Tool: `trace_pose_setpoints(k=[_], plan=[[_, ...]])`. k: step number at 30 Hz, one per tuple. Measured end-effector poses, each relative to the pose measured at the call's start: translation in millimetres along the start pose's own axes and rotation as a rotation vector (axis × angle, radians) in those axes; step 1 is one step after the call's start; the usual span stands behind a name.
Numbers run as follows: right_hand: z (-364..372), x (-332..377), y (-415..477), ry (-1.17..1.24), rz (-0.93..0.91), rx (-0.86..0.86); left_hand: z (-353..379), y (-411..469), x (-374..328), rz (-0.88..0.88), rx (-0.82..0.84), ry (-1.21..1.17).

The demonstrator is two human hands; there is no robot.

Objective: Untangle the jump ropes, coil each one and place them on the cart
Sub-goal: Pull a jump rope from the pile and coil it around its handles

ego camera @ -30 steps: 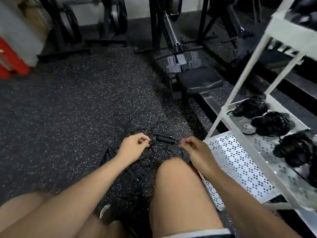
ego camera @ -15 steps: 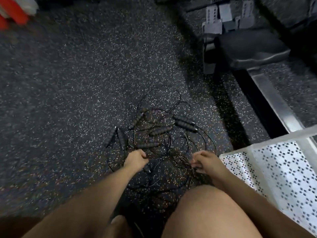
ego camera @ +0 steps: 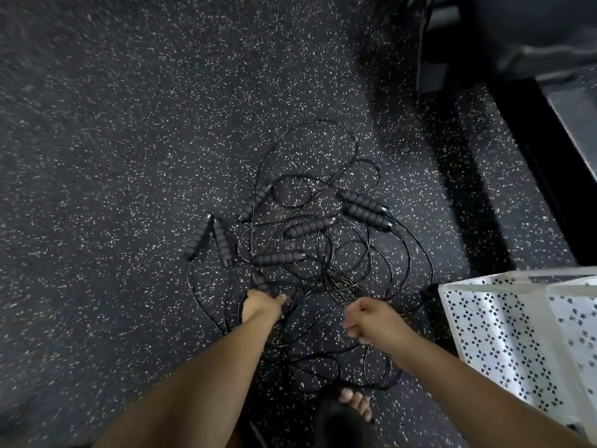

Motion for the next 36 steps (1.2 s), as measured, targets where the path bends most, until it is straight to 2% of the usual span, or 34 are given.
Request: trace_pose_setpoints(k=[7,11,16,20,22,26,29,32,36], plan=[[21,31,22,-0.101,-0.039,0.032,16,14,25,-0.063,0.105,-0.398],[40,53,25,-0.140,-0.051,0.035,22,-25,8,-0.062,0.258,-0.467],[53,63,12,-0.275,-0.053,0.036,11,-85,-29,0.085,0.420,-0.537],[51,60,-5,-0.192,-0.032,0.084,1,-120,-59,0.223,0.479,-0.550],[44,67,-16,-0.185,-0.089,0.050,-8,-136,-74,0.320,0.484,-0.493],[15,92,-61,-0.304,-0.230,-0.096,-53,-163,-111,0.597,0.379,-0.219],[-9,110,-105,-0.409,-0.305,-0.170,-109,-180,-131,0.806,0.089,-0.020],[-25,128,-156,-0.485,-0.372,-0.222,-149,-202,-147,0.955,-0.093,0.011],[-36,144,-227,-0.518,-0.456,-0.249,-186,-233,-167,1.105,-0.197,0.000]])
Point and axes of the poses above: each hand's wrist, its own y-axis towards the middle knuckle, its own z-axis out of the palm, x = y × z, the point moved 8 cm from there along y, towards the middle knuckle, and after that the axes turned 15 degrees about z, right-handed, at the moved point
